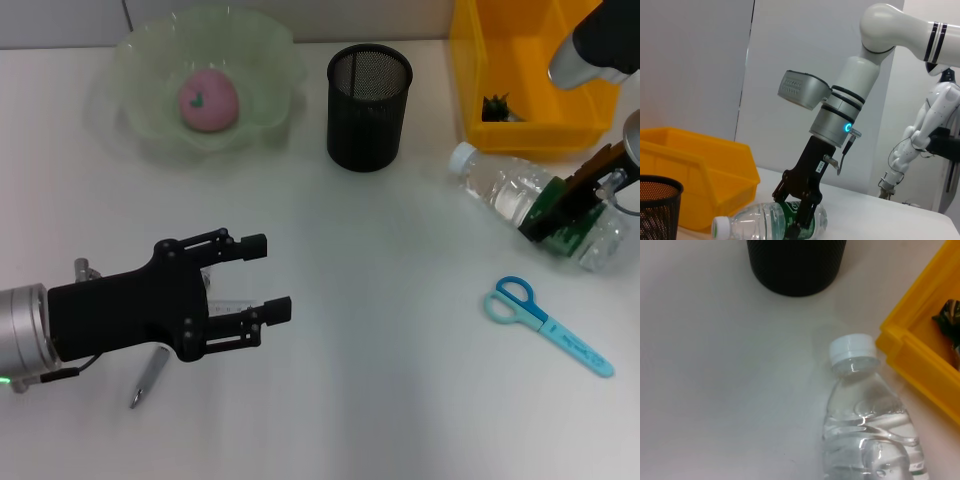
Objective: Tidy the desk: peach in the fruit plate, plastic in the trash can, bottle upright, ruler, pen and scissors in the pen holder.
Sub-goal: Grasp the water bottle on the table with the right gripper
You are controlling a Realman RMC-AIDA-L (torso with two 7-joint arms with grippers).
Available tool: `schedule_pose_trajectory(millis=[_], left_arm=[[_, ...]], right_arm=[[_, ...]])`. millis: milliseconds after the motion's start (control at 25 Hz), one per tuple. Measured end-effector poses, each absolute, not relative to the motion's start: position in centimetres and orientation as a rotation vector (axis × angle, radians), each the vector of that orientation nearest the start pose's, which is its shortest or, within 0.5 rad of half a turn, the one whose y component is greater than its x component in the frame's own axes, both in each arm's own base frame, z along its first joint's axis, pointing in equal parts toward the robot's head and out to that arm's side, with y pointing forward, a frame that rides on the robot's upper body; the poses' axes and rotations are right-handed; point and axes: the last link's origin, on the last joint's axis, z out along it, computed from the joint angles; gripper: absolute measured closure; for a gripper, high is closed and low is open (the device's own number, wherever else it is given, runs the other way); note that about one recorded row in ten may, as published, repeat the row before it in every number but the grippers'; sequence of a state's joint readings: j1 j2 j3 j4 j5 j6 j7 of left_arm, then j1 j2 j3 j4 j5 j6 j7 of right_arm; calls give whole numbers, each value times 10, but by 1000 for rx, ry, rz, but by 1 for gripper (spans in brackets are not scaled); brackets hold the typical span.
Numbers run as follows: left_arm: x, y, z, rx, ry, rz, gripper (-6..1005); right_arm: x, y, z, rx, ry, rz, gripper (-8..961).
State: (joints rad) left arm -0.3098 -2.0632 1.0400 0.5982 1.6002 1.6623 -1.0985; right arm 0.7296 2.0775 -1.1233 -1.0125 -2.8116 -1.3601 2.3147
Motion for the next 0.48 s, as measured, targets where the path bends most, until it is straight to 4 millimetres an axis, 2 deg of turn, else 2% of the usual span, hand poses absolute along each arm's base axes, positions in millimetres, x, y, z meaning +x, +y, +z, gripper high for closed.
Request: schedule_pose_trajectory(millis=[480], left_arm=[[-270,263,-19,-2746,-387,-977,241]], right_arm=[[239,398,7,-2496,833,-609,173]])
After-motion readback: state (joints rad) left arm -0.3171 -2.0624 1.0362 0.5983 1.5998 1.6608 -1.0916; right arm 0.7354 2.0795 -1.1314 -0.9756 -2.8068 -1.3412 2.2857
